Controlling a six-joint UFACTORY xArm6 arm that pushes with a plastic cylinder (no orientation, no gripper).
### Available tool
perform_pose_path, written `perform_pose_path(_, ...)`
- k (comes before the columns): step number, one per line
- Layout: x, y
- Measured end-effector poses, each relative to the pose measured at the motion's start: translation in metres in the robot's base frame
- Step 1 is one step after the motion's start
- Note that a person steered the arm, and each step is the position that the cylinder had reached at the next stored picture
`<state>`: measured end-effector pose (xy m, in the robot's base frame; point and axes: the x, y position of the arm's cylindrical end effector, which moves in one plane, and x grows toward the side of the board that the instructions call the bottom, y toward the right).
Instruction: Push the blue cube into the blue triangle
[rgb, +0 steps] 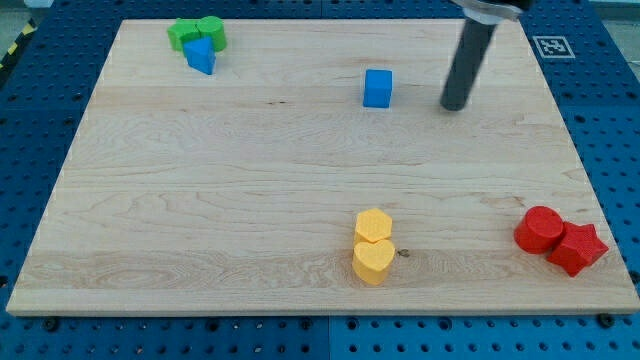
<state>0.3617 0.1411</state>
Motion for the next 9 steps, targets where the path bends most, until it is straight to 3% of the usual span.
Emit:
perform_pose_path(2,-0.035,-0.157)
perform_pose_path(3,-0.046,-0.190)
perform_pose_path(7,-0.066,-0.264)
perform_pose_path(9,-0.067,-0.260)
